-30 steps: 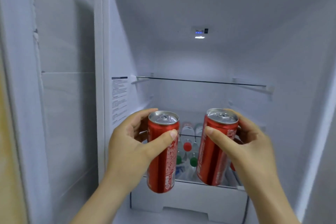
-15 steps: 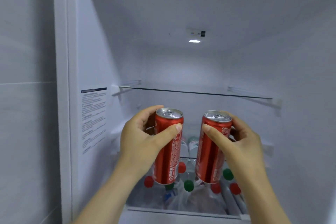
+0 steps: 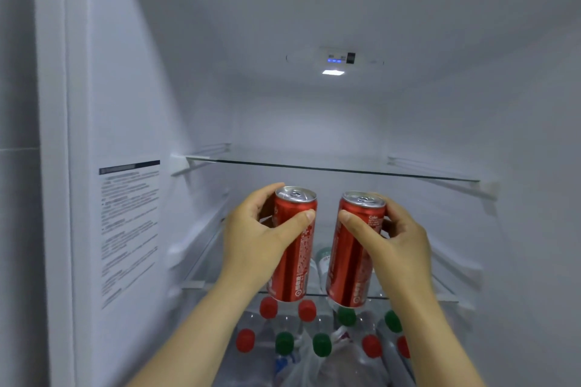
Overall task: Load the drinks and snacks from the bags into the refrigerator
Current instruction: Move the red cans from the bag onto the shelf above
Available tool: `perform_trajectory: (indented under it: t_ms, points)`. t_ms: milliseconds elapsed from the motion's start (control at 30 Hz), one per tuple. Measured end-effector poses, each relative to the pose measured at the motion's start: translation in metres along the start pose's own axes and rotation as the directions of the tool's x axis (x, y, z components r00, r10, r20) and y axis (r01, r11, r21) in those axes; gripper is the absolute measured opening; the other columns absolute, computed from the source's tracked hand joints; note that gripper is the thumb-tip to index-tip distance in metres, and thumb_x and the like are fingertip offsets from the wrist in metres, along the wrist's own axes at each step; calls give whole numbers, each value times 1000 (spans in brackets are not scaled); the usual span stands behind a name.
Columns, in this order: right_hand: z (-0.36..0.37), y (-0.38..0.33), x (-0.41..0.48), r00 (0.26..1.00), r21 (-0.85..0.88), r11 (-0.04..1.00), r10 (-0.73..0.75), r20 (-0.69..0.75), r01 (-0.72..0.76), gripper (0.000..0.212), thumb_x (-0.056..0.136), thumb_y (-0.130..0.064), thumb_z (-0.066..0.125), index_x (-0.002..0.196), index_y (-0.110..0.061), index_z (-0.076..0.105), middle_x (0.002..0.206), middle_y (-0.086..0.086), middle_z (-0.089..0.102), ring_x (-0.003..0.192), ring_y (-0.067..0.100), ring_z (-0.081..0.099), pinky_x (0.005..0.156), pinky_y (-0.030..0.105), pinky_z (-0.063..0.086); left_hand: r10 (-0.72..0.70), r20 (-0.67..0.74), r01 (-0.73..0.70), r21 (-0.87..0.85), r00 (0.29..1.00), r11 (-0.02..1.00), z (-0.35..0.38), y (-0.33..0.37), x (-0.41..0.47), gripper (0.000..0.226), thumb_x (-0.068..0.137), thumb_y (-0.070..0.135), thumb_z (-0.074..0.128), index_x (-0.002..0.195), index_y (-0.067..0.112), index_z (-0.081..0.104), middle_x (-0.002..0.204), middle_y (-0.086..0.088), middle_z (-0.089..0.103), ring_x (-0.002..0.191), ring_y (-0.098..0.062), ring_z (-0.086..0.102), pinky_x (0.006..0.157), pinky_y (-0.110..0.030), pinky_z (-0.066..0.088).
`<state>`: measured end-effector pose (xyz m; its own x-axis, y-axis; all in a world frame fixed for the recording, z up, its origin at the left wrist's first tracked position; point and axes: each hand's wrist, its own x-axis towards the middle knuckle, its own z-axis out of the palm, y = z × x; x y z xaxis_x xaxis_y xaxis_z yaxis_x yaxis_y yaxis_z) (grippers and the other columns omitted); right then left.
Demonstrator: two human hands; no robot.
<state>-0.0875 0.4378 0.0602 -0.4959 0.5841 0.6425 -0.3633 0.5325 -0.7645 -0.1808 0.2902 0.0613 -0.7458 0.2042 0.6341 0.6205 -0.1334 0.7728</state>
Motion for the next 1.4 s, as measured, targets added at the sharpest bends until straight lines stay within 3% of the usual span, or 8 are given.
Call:
perform_trajectory:
  t_ms: [133, 267, 433, 600, 733, 867, 1167, 1400]
  points:
    - [7, 11, 9, 1000, -59, 998, -3, 15, 4, 61, 61, -60, 69, 116, -35, 61, 112, -15, 65, 102, 1, 60, 81, 26, 52, -14, -17, 14, -23, 1000, 1000, 9, -11, 9, 58, 71, 36, 79, 125, 29, 58, 113, 14, 66, 104, -4, 62, 89, -28, 53]
    - [9, 18, 15, 999, -71, 997, 1, 38, 2, 62, 62, -62, 68, 118, -36, 60, 113, -15, 64, 104, 2, 59, 79, 24, 49, -26, -4, 26, -44, 1000, 999, 16, -21, 12, 54, 74, 41, 75, 124, 30, 58, 113, 13, 67, 106, -9, 63, 91, -38, 54]
    - [9, 27, 17, 996, -76, 996, 47, 79, -41, 68, 64, -64, 66, 125, -36, 54, 116, -15, 63, 108, 8, 59, 89, 37, 53, -46, 70, 48, -27, 996, 998, 17, -31, 11, 56, 70, 47, 72, 122, 33, 58, 109, 15, 68, 102, -5, 64, 88, -34, 55]
    - [8, 43, 9, 985, -78, 992, 113, 128, -104, 49, 68, -54, 68, 113, -38, 55, 109, -15, 64, 103, 7, 62, 86, 30, 52, -137, 135, 132, 41, 981, 990, 16, -53, 5, 55, 73, 40, 74, 124, 30, 55, 114, 14, 65, 106, -7, 63, 92, -33, 53]
    - [12, 64, 1, 979, -183, 973, 163, 119, -140, 52, 75, -46, 70, 122, -30, 54, 105, -16, 62, 99, 7, 62, 80, 18, 48, -156, 164, 145, 79, 974, 986, 18, -62, 5, 52, 76, 37, 74, 123, 30, 54, 112, 16, 64, 105, -5, 62, 89, -27, 52]
    - [19, 75, 7, 986, -310, 940, 162, 36, -143, 54, 82, -40, 71, 129, -23, 52, 119, -5, 63, 103, 11, 60, 93, 31, 49, -169, 211, 146, 121, 963, 982, 20, -63, 12, 57, 79, 40, 71, 130, 27, 51, 119, 12, 62, 110, -10, 60, 92, -32, 52]
    - [11, 90, 40, 973, -440, 885, 214, 87, -155, 57, 85, -42, 67, 134, -19, 48, 129, 2, 61, 115, 19, 59, 95, 34, 46, -210, 234, 162, 208, 949, 965, 41, -65, 38, 54, 83, 33, 69, 132, 20, 49, 128, 2, 59, 108, -13, 57, 88, -28, 46]
    - [6, 115, 71, 962, -494, 843, 268, 44, -212, 53, 85, -46, 65, 130, -22, 50, 124, -1, 63, 107, 17, 62, 81, 28, 47, -234, 248, 175, 238, 940, 955, 68, -78, 61, 56, 84, 33, 69, 133, 17, 48, 130, -2, 58, 115, -18, 57, 92, -31, 47]
